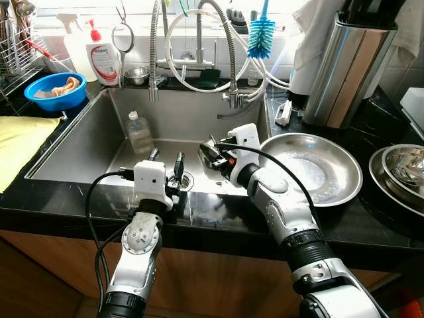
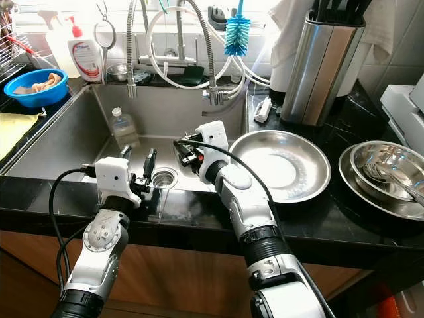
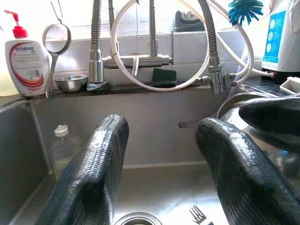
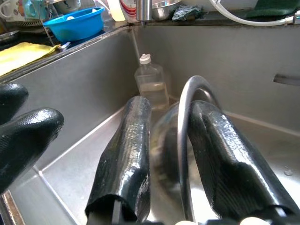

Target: Kitchen organization

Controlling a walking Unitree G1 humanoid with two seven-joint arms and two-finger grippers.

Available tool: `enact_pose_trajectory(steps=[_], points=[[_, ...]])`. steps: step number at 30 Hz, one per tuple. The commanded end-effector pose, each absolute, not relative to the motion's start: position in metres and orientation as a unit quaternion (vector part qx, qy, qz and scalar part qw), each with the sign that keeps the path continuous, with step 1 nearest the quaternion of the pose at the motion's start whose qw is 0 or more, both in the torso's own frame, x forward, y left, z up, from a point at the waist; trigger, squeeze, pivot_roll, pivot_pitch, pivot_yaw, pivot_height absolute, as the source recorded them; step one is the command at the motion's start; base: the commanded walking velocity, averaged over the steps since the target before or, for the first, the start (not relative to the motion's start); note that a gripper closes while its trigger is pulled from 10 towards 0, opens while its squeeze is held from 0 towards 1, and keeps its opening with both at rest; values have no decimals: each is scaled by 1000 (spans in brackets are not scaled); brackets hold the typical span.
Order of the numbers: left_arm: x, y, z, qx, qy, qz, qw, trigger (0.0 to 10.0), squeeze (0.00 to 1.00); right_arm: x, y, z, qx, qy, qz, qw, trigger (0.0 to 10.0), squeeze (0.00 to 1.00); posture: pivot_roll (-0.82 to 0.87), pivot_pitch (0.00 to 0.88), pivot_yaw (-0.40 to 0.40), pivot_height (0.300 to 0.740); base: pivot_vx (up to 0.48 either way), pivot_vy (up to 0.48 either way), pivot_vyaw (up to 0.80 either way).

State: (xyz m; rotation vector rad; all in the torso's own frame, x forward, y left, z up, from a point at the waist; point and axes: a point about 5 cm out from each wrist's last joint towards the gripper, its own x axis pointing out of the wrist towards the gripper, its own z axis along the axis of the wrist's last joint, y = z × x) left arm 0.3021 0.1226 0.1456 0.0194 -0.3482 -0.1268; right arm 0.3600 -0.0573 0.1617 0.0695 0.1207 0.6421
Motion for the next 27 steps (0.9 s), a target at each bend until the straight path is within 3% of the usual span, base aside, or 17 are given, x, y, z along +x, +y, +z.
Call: enact_pose_trajectory(steps=[1, 4, 5, 6, 7, 11, 12, 13, 20, 27], points=[[303, 123, 143, 13, -163, -65, 984, 10000, 0, 362, -53, 168, 29, 47, 318, 946, 10000, 0, -90, 0, 9, 740, 0, 0, 0], [303, 123, 142, 13, -163, -67, 984, 10000, 0, 360, -51, 165, 31, 55, 325, 944, 10000, 0, -91, 0, 10, 740, 0, 0, 0], [303, 122, 142, 13, -163, -68, 984, 10000, 0, 360, -50, 164, 28, 54, 326, 943, 10000, 251, -92, 0, 11, 740, 0, 0, 0], [303, 122, 142, 13, -163, -68, 984, 10000, 0, 359, -50, 164, 26, 53, 326, 944, 10000, 251, -92, 0, 11, 740, 0, 0, 0], [303, 122, 142, 13, -162, -69, 984, 10000, 0, 359, -50, 164, 25, 53, 326, 944, 10000, 1000, -92, 0, 9, 740, 0, 0, 0], [302, 120, 141, 11, -162, -71, 984, 10000, 0, 359, -51, 164, 5, 51, 322, 945, 10000, 1000, -91, 0, 5, 740, 0, 0, 0], [302, 120, 141, 11, -162, -71, 984, 10000, 0, 360, -51, 164, 0, 51, 322, 945, 10000, 435, -91, 0, 5, 740, 0, 0, 0], [302, 120, 141, 11, -162, -72, 984, 10000, 0, 360, -51, 164, -5, 51, 322, 945, 10000, 0, -91, 0, 5, 740, 0, 0, 0], [301, 118, 140, 8, -161, -73, 984, 10000, 0, 360, -52, 165, -32, 46, 321, 945, 10000, 0, -92, 0, 0, 740, 0, 0, 0], [301, 118, 140, 9, -160, -72, 984, 10000, 0, 361, -70, 196, -89, -57, 231, 967, 10000, 0, -98, 0, 2, 740, 0, 0, 0]])
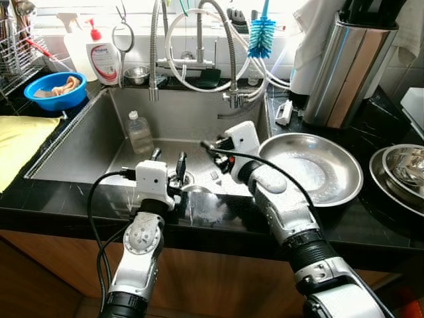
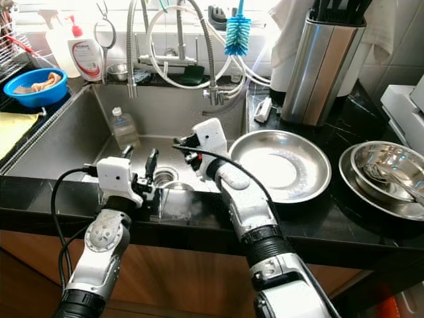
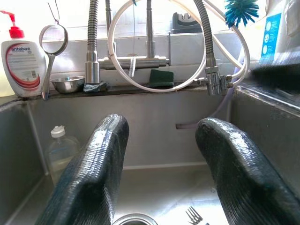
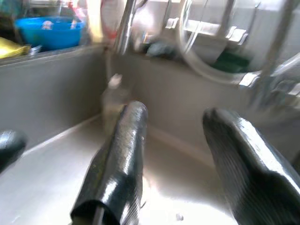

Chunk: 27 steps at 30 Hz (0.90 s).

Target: Kitchen organization

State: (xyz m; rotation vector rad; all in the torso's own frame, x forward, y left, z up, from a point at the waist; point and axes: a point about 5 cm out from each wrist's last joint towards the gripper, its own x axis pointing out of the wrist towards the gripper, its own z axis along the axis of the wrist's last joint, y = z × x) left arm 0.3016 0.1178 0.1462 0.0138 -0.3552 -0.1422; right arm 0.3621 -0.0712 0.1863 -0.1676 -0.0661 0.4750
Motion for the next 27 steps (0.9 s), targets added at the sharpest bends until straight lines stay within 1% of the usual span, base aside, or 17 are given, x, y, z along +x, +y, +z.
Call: enact_pose_trajectory(steps=[1, 2, 3, 7, 8, 10, 12, 13, 14, 17, 18, 19, 21, 22, 27], points=[[301, 119, 139, 9, -160, -71, 985, 10000, 0, 358, -75, 204, -93, -78, 209, 970, 10000, 0, -102, 0, 4, 740, 0, 0, 0], [301, 120, 139, 9, -159, -70, 985, 10000, 0, 352, -85, 217, -83, -111, 169, 976, 10000, 0, -116, 0, 12, 740, 0, 0, 0], [301, 120, 139, 9, -158, -71, 985, 10000, 0, 349, -90, 223, -74, -124, 147, 978, 10000, 0, -116, 0, 12, 740, 0, 0, 0], [302, 119, 138, 9, -156, -75, 985, 10000, 0, 334, -110, 230, -74, -151, 86, 982, 10000, 0, -141, 0, 29, 740, 0, 0, 0], [302, 119, 138, 9, -156, -75, 985, 10000, 0, 334, -110, 230, -74, -151, 86, 982, 10000, 0, -141, 0, 29, 740, 0, 0, 0], [304, 117, 138, 8, -154, -84, 984, 10000, 0, 318, -134, 221, -64, -131, 27, 989, 10000, 0, -166, 0, 42, 740, 0, 0, 0], [304, 116, 138, 8, -153, -86, 984, 10000, 0, 316, -138, 219, -62, -126, 15, 990, 10000, 0, -166, 0, 42, 740, 0, 0, 0], [304, 115, 138, 7, -152, -90, 984, 10000, 0, 309, -154, 210, -62, -109, -26, 992, 10000, 0, -171, 0, 44, 740, 0, 0, 0], [303, 115, 138, 7, -152, -90, 984, 10000, 0, 305, -161, 206, -61, -102, -43, 992, 10000, 0, -175, 0, 47, 740, 0, 0, 0], [303, 115, 137, 7, -150, -92, 984, 10000, 0, 296, -174, 195, -53, -84, -61, 993, 10000, 4, -183, 0, 49, 740, 0, 0, 0], [302, 114, 135, 7, -148, -96, 984, 10000, 0, 287, -184, 180, -50, -59, -74, 994, 10000, 204, -181, 0, 49, 740, 0, 0, 0], [301, 114, 135, 7, -147, -97, 984, 10000, 0, 277, -185, 172, -26, -46, -77, 996, 10000, 1000, -183, 0, 48, 740, 0, 0, 0], [301, 114, 135, 7, -147, -97, 984, 10000, 0, 275, -185, 171, -19, -44, -76, 996, 10000, 1000, -183, 0, 48, 740, 0, 0, 0], [301, 114, 135, 7, -147, -97, 984, 10000, 0, 270, -185, 170, -11, -44, -91, 995, 10000, 1000, -180, 0, 47, 740, 0, 0, 0], [299, 115, 135, 7, -147, -97, 984, 10000, 0, 263, -190, 173, 14, -51, -146, 988, 10000, 1000, -178, 0, 45, 740, 0, 0, 0]])
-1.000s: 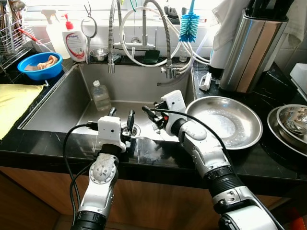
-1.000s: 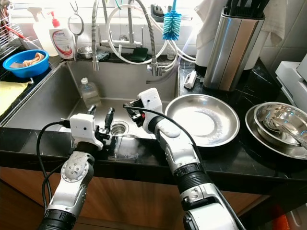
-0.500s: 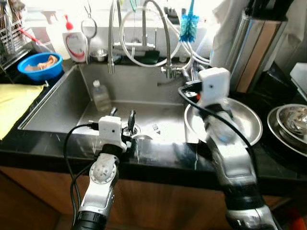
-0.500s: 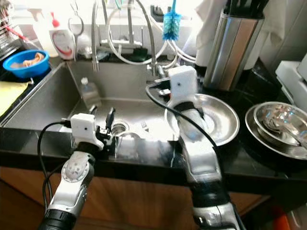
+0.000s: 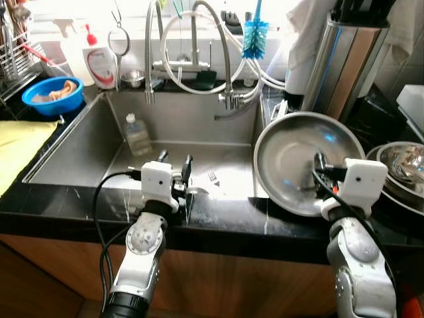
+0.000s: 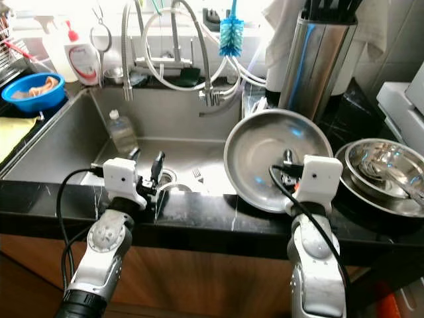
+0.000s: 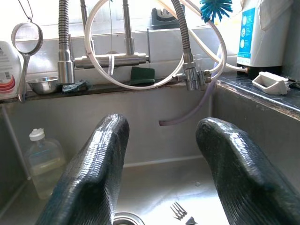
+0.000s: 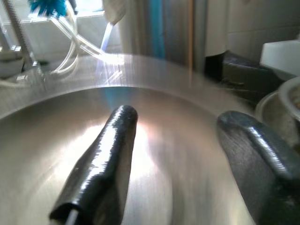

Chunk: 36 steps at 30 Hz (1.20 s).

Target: Kitchen organization

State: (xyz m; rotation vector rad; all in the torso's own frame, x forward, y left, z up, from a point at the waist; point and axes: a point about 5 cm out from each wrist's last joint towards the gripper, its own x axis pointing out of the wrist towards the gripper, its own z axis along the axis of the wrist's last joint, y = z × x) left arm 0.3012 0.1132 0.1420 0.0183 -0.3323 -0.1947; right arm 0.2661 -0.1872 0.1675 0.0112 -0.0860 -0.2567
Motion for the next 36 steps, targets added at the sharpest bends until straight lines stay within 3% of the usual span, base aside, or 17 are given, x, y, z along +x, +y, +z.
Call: enact_pose_trajectory(steps=[1, 6, 7, 8, 11, 15, 17, 22, 36], points=[[299, 116, 135, 8, -147, -97, 984, 10000, 0, 262, -191, 174, 14, -53, -148, 987, 10000, 1000, -176, 0, 43, 740, 0, 0, 0], [298, 116, 135, 8, -148, -96, 984, 10000, 0, 263, -193, 177, 10, -56, -146, 988, 10000, 1000, -176, 0, 43, 740, 0, 0, 0], [298, 116, 135, 8, -148, -95, 984, 10000, 0, 265, -194, 180, 7, -60, -148, 987, 10000, 725, -176, 0, 43, 740, 0, 0, 0], [298, 116, 135, 7, -149, -95, 984, 10000, 0, 269, -195, 186, 4, -69, -146, 987, 10000, 0, -178, 0, 43, 740, 0, 0, 0], [298, 115, 136, 7, -149, -95, 984, 10000, 0, 274, -191, 193, 1, -77, -123, 989, 10000, 0, -180, 0, 45, 740, 0, 0, 0], [299, 114, 136, 6, -150, -95, 984, 10000, 0, 284, -171, 197, -29, -57, -27, 998, 10000, 0, -176, 0, 39, 740, 0, 0, 0], [299, 114, 136, 7, -149, -94, 984, 10000, 0, 291, -152, 198, -94, -31, 67, 993, 10000, 0, -170, 0, 38, 740, 0, 0, 0], [300, 116, 136, 10, -148, -90, 985, 10000, 0, 293, -128, 201, -156, -11, 186, 970, 10000, 0, -158, 0, 30, 740, 0, 0, 0], [301, 117, 137, 11, -150, -86, 985, 10000, 0, 289, -114, 193, -236, 85, 256, 933, 10000, 0, -155, 0, 28, 740, 0, 0, 0]])
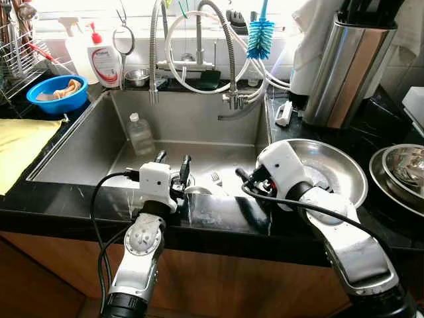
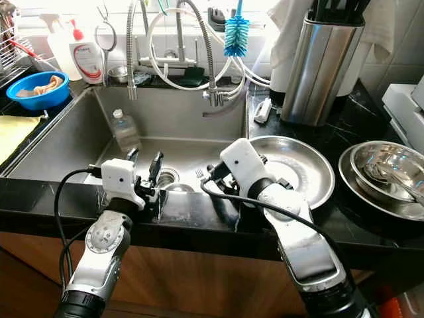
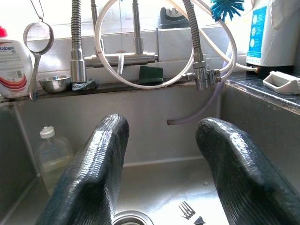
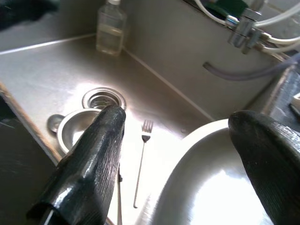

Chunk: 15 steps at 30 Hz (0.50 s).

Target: Kitchen organization

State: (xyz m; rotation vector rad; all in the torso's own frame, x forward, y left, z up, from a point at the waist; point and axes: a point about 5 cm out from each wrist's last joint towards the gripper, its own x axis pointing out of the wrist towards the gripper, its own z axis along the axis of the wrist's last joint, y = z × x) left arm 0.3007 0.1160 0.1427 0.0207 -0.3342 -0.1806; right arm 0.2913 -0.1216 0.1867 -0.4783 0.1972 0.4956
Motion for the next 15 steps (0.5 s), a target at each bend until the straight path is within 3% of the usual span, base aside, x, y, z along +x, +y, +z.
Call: enact_pose_trajectory(steps=[1, 15], points=[[301, 116, 138, 10, -151, -87, 985, 10000, 0, 288, -113, 193, -236, 90, 257, 933, 10000, 0, -155, 0, 26, 740, 0, 0, 0], [303, 117, 137, 10, -150, -85, 985, 10000, 0, 290, -115, 185, -236, 141, 232, 933, 10000, 0, -151, 0, 18, 740, 0, 0, 0]])
